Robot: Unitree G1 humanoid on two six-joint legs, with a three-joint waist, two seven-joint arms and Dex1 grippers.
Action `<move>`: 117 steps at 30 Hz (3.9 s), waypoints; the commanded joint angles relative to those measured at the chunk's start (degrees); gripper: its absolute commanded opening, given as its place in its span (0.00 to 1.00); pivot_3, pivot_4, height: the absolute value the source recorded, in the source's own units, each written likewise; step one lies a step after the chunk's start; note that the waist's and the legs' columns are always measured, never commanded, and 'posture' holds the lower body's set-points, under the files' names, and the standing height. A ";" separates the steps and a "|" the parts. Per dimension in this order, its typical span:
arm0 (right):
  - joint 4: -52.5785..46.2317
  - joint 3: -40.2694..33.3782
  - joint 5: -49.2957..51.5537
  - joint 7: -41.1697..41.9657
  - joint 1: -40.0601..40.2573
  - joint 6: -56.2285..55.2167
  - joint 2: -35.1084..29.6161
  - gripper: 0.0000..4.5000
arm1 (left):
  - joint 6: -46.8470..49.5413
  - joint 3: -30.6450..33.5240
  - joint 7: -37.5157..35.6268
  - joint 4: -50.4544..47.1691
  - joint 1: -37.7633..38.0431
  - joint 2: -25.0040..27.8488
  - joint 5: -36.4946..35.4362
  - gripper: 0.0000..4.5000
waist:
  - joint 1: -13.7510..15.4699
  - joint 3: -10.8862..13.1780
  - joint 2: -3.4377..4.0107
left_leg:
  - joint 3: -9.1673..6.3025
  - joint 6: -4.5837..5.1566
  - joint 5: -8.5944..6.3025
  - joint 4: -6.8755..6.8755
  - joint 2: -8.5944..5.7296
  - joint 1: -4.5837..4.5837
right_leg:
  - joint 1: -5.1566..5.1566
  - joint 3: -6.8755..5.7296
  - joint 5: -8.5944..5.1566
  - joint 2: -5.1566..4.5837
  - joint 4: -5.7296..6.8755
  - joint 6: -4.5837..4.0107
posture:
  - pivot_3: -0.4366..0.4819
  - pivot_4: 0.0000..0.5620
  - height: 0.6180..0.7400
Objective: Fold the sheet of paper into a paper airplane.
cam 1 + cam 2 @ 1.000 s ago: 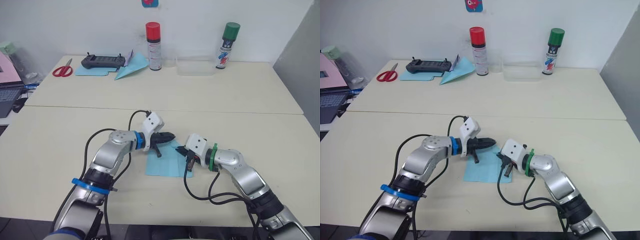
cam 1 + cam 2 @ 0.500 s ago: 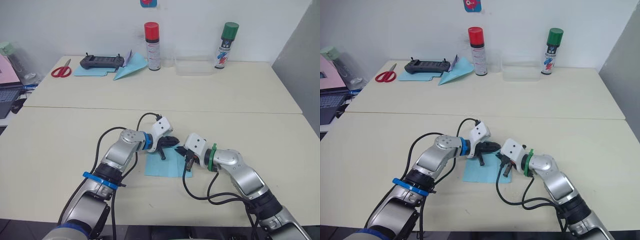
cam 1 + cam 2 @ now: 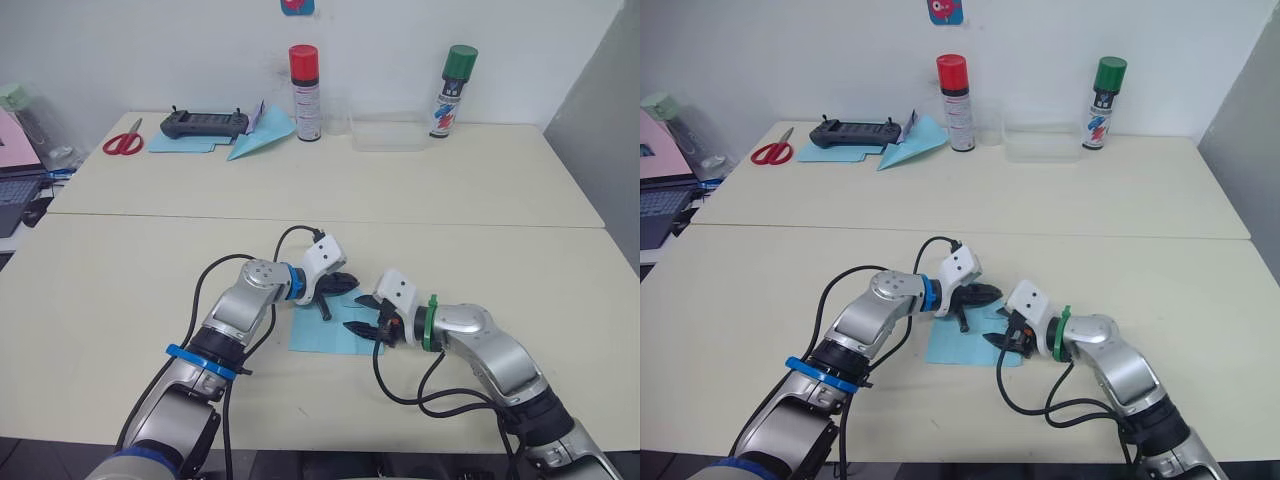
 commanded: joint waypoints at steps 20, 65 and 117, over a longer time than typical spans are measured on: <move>4.72 -0.29 -3.87 -7.14 -2.94 -3.77 0.38 0.01 | -0.81 -1.82 -0.25 1.41 2.02 -0.03 3.44 0.00 | -0.02 -0.01 0.00 | 0.00 0.00 0.00 0.00 0.00 0.02 | 0.01 0.00 0.00 0.00 0.00 0.00 | 0.48 0.27 1.00; 7.46 2.16 -7.48 -5.16 0.25 -10.35 -1.14 0.01 | 1.39 0.04 2.21 -2.62 -0.61 -4.57 2.62 0.00 | 0.25 -0.38 -0.15 | 0.00 0.01 0.00 0.04 -0.02 0.05 | 0.08 0.01 -0.01 0.00 -0.02 0.02 | 0.48 0.27 1.00; 7.18 0.06 -5.98 -6.21 -2.13 -10.05 2.50 0.01 | 2.24 -0.20 4.14 -4.36 3.97 1.42 3.71 0.00 | -0.40 -0.43 -0.21 | -0.01 0.01 0.00 -0.03 0.01 0.31 | 0.29 0.04 0.00 0.03 -0.05 0.02 | 0.48 0.27 1.00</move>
